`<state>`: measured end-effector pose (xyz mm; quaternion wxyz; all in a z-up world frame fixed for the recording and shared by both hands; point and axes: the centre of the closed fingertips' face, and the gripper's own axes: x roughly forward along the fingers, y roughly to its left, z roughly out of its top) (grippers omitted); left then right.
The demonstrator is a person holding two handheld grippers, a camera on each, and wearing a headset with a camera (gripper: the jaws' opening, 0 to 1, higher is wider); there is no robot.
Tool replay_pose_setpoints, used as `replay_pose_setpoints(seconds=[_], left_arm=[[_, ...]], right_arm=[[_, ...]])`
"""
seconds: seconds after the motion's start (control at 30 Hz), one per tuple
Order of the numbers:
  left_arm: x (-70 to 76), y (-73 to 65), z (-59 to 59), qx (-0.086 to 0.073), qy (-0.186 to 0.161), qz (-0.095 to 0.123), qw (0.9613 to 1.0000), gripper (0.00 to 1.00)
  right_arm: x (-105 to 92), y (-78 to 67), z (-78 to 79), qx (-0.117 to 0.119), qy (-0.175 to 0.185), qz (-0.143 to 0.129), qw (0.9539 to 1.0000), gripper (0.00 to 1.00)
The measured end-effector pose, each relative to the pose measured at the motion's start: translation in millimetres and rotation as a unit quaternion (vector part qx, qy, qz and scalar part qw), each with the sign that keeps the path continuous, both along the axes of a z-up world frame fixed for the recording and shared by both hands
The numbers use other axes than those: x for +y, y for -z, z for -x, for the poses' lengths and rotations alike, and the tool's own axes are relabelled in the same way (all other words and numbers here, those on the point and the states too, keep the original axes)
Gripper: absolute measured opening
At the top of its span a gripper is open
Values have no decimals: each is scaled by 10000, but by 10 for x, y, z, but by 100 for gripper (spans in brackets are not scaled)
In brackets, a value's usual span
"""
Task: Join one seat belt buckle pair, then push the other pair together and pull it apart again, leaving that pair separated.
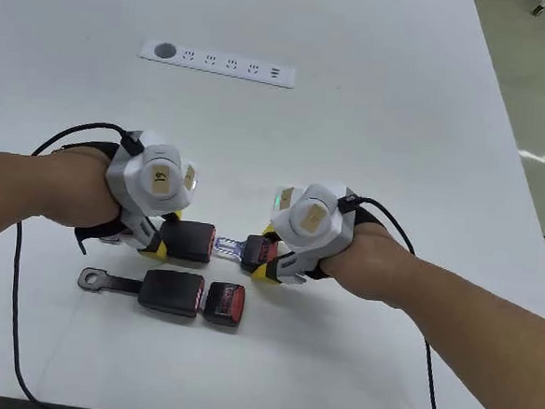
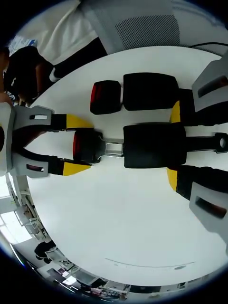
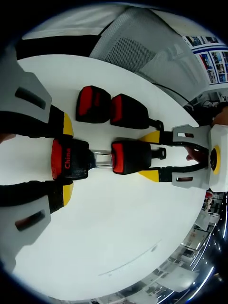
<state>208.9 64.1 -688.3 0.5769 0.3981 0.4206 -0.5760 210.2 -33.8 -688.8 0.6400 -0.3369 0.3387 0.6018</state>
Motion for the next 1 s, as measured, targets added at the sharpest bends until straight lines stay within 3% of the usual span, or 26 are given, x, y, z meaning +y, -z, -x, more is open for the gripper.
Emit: replay_pose_setpoints(seconds=[0.33, 0.6, 0.7, 1.0], left_arm=[[32, 19, -36, 5, 6, 7, 10000, 32], [33, 20, -31, -12, 83, 16, 10000, 32], [30, 20, -22, -33, 193, -85, 9998, 32], [21, 10, -15, 8, 98, -71, 9999, 31]], right_arm=[[67, -34, -4, -104, -160, 60, 9998, 32], [168, -13, 10, 22, -140, -104, 9998, 32], [176, 15, -2, 58, -202, -103, 9997, 32], [201, -13, -4, 157, -143, -154, 9997, 31]])
